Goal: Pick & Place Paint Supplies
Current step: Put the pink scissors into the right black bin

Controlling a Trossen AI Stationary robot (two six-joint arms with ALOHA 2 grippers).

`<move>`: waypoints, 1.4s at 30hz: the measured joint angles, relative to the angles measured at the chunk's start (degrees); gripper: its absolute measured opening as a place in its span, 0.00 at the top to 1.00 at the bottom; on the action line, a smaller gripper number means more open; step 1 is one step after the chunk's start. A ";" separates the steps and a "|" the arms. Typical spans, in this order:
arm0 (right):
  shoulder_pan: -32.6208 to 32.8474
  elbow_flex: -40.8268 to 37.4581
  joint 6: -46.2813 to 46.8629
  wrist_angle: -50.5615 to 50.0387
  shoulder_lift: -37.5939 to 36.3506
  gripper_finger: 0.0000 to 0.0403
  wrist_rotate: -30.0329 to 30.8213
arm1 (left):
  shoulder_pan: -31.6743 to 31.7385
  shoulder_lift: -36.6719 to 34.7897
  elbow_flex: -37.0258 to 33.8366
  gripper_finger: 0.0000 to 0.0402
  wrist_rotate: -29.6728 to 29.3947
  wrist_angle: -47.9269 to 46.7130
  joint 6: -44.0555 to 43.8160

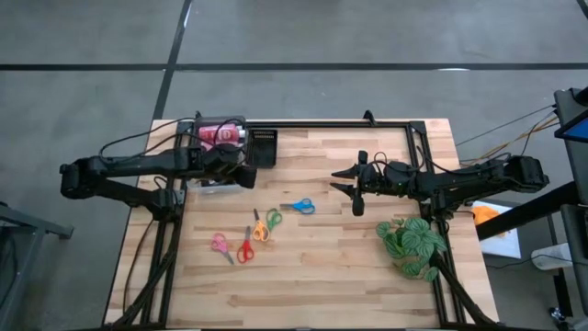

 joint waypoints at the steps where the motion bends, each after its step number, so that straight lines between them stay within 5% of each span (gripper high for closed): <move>1: 0.01 0.00 0.09 0.00 0.02 0.65 0.00 | 0.00 0.00 -0.31 0.73 0.02 -0.17 -0.30; 14: 0.02 -0.01 -0.01 0.00 0.01 0.65 0.00 | -8.04 0.00 -0.24 0.73 -3.94 -7.03 -12.52; 29: 0.00 -0.02 -0.01 0.00 0.02 0.65 0.00 | -38.36 1.57 -0.24 0.73 -13.13 -22.83 -62.12; 42: 0.02 -0.02 0.12 0.02 0.01 0.65 0.00 | -40.35 18.19 1.20 0.73 -0.41 -22.74 -77.79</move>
